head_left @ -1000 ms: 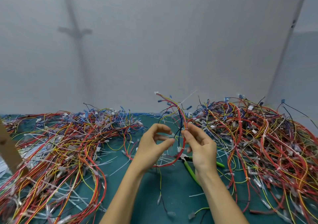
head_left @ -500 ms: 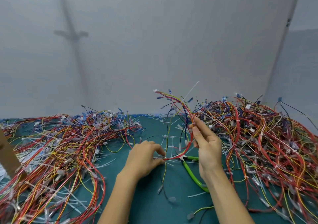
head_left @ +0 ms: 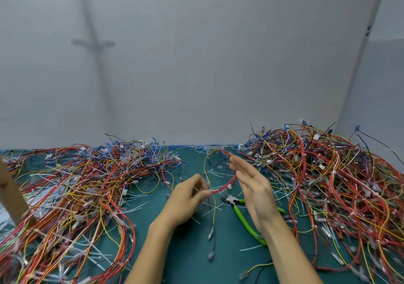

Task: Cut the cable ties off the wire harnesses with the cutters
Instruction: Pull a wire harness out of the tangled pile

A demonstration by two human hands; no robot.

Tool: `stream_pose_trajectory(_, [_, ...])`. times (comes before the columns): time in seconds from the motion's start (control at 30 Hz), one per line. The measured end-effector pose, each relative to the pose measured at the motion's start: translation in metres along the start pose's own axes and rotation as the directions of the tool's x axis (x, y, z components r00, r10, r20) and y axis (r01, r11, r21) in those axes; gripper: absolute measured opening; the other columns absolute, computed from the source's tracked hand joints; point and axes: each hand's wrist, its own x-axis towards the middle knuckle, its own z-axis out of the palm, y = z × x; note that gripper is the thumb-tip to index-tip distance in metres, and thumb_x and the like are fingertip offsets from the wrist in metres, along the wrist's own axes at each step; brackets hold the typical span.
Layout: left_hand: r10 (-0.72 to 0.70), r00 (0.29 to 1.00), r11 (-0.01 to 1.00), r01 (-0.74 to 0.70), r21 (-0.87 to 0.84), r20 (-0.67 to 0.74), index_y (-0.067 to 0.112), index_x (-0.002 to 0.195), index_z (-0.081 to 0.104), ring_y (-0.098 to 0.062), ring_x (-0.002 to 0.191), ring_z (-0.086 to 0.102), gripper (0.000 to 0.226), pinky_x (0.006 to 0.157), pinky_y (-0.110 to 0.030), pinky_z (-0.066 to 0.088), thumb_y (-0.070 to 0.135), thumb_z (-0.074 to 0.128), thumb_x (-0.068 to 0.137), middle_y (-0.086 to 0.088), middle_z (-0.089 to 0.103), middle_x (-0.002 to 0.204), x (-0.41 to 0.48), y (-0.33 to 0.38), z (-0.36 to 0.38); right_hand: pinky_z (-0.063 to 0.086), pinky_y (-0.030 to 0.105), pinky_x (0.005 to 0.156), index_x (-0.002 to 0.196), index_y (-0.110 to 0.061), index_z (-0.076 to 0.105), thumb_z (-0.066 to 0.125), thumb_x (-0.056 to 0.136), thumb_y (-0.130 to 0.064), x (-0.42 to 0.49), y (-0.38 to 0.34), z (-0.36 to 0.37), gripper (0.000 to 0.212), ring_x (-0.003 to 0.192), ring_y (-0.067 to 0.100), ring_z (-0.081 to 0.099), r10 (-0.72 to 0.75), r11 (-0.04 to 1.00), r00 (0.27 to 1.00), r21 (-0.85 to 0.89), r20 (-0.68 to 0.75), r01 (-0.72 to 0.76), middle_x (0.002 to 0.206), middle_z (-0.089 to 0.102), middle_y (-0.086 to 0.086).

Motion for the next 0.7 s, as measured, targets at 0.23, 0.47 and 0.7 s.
stream_pose_trajectory(0.23, [-0.145, 0.966, 0.809, -0.009, -0.587, -0.216, 0.006, 0.093, 0.065, -0.004, 0.058, 0.053, 0.007, 0.059, -0.015, 0.045, 0.003, 0.058, 0.094, 0.004, 0.06, 0.067, 0.006, 0.027, -0.007, 0.053, 0.029, 0.082, 0.101, -0.012, 0.073, 0.055, 0.094, -0.003, -0.001, 0.0, 0.005, 0.022, 0.091, 0.012, 0.067, -0.031, 0.998, 0.987, -0.067, -0.159, 0.021, 0.101, 0.073, 0.003])
stream_pose_trajectory(0.47, [-0.043, 0.999, 0.296, -0.012, -0.955, -0.026, 0.002, 0.123, 0.057, -0.024, 0.102, 0.069, 0.046, 0.084, -0.027, 0.056, -0.01, 0.066, 0.079, -0.018, 0.07, 0.113, 0.002, 0.054, -0.003, 0.057, 0.026, 0.078, 0.099, -0.021, 0.075, 0.066, 0.084, -0.024, -0.006, -0.004, 0.022, 0.018, 0.088, 0.016, 0.07, -0.035, 0.99, 0.999, -0.135, 0.004, 0.035, 0.095, 0.076, 0.004])
stream_pose_trajectory(0.7, [0.008, 0.99, 0.806, -0.092, -0.584, -0.144, 0.018, 0.113, 0.063, -0.005, 0.097, 0.065, 0.035, 0.081, -0.022, 0.054, -0.006, 0.063, 0.087, 0.005, 0.073, 0.103, -0.002, 0.06, 0.008, 0.056, 0.025, 0.061, 0.084, -0.021, 0.079, 0.063, 0.094, -0.018, -0.007, 0.0, 0.025, 0.019, 0.074, 0.016, 0.069, -0.022, 0.994, 0.982, -0.111, -0.19, 0.001, 0.08, 0.075, 0.005])
